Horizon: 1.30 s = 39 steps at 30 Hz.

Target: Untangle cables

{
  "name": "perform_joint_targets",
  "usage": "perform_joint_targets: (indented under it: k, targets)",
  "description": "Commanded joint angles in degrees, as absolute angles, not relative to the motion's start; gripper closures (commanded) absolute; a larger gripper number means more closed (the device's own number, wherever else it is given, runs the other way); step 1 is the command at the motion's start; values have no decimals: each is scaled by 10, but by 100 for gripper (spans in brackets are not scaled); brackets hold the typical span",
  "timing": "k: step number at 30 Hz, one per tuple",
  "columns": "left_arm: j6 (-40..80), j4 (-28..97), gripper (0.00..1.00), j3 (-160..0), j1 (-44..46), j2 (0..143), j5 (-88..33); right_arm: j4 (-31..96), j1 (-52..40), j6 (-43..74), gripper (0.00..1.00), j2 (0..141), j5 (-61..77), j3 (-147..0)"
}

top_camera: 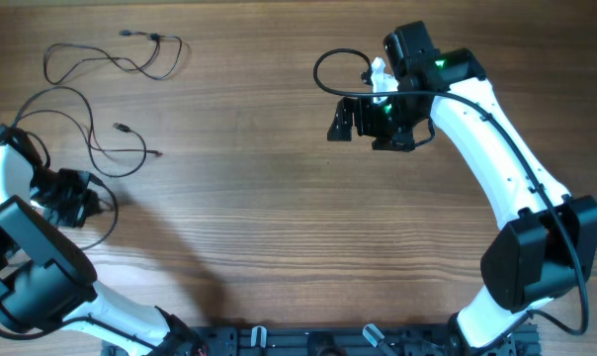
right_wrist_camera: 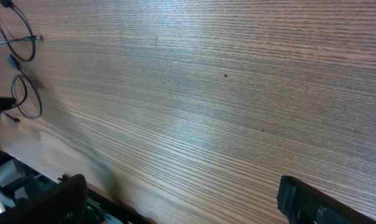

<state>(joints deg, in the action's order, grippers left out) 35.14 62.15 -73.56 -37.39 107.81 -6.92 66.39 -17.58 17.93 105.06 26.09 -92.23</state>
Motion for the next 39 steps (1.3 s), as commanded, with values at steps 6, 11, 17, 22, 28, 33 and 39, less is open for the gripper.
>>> perform_joint_targets:
  k: [6,11,17,22,28,33,39]
  targets:
    - [262,656,96,-738,-371,1083,-104,666,-178,182,0,1056,266,-921]
    - [263,669,85,-733,-371,1083,-80,660,-178,196,0,1056,266,-921]
    - [229,663,0,-720,-371,1083,-135,660,-178,196,0,1056,266,-921]
    - [268,738,0,-819,-371,1079,-93,662,-178,196,0,1056,266,-921]
    - [340,749,0,-907,-371,1007,-3,661,-178,196,0,1055,266,-921]
    - [339,731,15,-907,-370,1000,-12,660,-178,197,0,1056,266,-921]
    - [335,660,42,-807,-343,1001,-3,656,-178,197,0,1056,266,-921]
